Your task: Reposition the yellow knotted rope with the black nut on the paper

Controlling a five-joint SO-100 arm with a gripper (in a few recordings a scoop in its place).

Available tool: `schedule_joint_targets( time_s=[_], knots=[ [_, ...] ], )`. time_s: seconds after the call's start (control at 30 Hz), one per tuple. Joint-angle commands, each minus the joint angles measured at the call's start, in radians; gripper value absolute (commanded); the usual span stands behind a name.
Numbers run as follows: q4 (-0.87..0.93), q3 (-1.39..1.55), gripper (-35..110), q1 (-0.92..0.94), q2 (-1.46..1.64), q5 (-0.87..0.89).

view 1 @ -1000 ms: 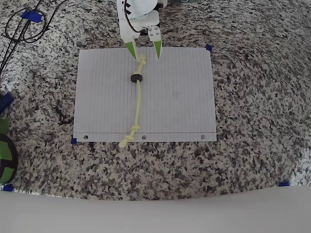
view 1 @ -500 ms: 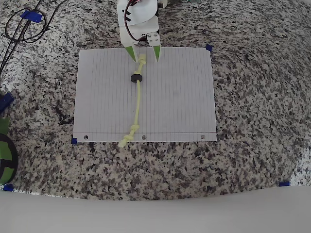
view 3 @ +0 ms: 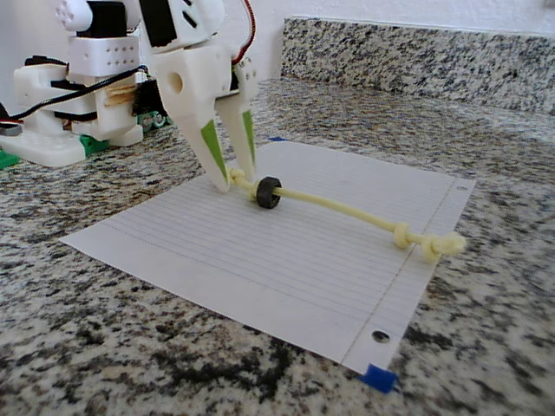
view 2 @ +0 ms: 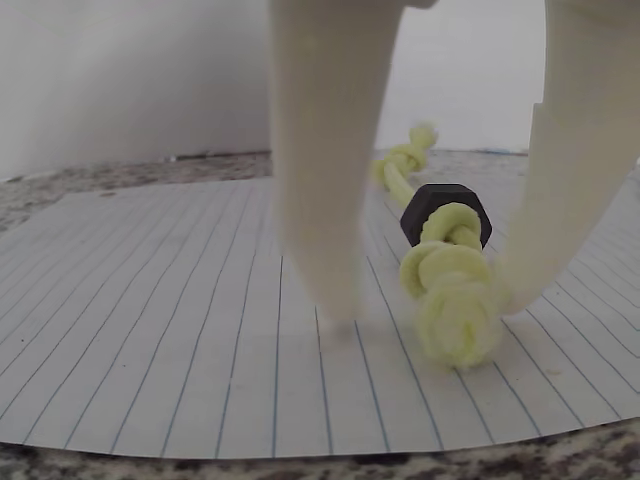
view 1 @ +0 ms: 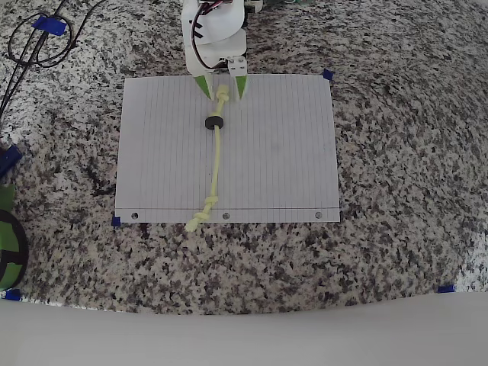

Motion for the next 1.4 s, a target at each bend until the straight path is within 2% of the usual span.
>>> schedule_joint_targets(
  time_s=[0.0, 0.1, 0.33, 0.53, 0.8, 1.03, 1.23, 1.37],
  knots=[
    [-0.002, -0.034, 19, 0.003, 0.002, -0.011],
    [0.002, -0.034, 0, 0.003, -0.008, -0.011],
    [-0.020, -0.034, 0, 0.023, 0.032, -0.129],
    [-0.118, -0.032, 0, 0.086, 0.190, -0.414],
    [-0.158, 0.021, 0, 0.265, 0.426, -0.637],
    [-0.221, 0.124, 0, 0.497, 0.683, -0.830],
    [-0.198, 0.213, 0, 0.632, 0.877, -0.891],
    [-0.098, 0.278, 0, 0.592, 0.946, -0.842]
  ],
)
